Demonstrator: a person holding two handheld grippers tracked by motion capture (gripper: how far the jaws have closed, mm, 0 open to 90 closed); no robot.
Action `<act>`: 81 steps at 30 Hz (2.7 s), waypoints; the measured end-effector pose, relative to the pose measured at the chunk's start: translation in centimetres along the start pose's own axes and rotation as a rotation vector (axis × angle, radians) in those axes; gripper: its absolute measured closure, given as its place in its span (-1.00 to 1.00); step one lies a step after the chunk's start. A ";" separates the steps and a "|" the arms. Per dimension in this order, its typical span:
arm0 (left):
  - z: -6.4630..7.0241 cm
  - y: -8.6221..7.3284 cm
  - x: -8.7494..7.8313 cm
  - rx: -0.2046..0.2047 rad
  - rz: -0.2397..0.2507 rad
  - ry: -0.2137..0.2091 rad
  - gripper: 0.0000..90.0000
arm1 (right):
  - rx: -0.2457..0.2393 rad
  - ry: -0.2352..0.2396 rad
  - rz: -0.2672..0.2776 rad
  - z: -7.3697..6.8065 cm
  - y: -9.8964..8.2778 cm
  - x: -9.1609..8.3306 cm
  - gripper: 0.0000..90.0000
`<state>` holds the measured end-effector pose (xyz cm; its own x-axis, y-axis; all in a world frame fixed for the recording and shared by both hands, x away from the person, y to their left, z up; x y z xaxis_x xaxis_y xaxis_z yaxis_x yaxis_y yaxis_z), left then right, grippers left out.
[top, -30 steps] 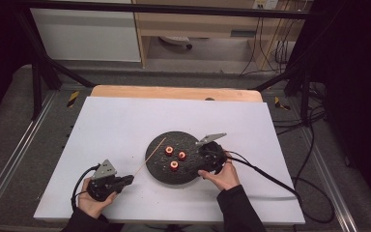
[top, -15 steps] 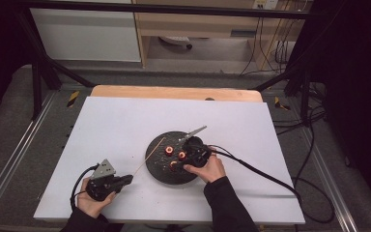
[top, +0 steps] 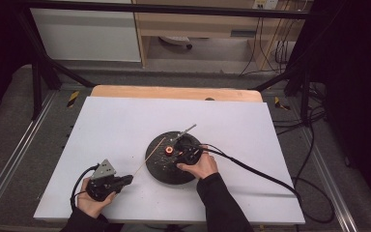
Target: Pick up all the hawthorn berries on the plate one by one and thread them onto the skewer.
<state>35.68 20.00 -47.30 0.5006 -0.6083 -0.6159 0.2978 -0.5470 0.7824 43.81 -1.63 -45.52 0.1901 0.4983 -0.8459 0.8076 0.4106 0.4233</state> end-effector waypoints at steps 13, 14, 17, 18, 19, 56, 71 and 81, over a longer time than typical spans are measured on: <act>0.0 0.0 0.0 0.003 0.001 -0.002 0.95 | 0.045 0.004 -0.047 0.7 0.3 1.0 0.29; 0.0 0.0 0.0 0.003 0.001 -0.003 0.95 | 0.053 0.007 -0.054 0.7 0.3 1.0 0.30; 0.0 0.0 0.0 0.002 0.001 -0.002 0.95 | 0.056 0.008 -0.065 0.8 0.3 1.1 0.30; 0.0 0.0 0.0 0.003 0.001 -0.002 0.95 | 0.056 0.008 -0.065 0.8 0.3 1.1 0.30; 0.0 0.0 0.0 0.003 0.002 -0.001 0.95 | 0.056 0.007 -0.072 0.8 0.2 1.2 0.31; 0.4 0.4 -0.1 -0.001 0.024 0.006 0.95 | 0.108 0.056 0.214 1.2 1.0 -3.4 0.35; 0.8 0.6 0.1 -0.008 0.039 0.011 0.95 | 0.206 0.183 0.441 1.6 -0.1 -4.0 0.35; 0.9 0.7 0.0 -0.027 0.054 0.022 0.95 | 0.277 0.248 0.560 1.4 -0.5 -3.2 0.35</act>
<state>35.16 19.08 -46.86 0.5341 -0.6239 -0.5705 0.2915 -0.4976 0.8170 43.56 -4.49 -43.45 0.5149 0.7532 -0.4094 0.7439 -0.1554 0.6499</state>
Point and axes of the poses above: each handheld gripper's, and its own axes: x roughly forward along the jaws, y roughly out of its top, z roughly to its right, the point moved 6 cm from there along x, roughly forward along the jaws, and after that the axes turned 14 degrees about x, right-handed, at the moved point
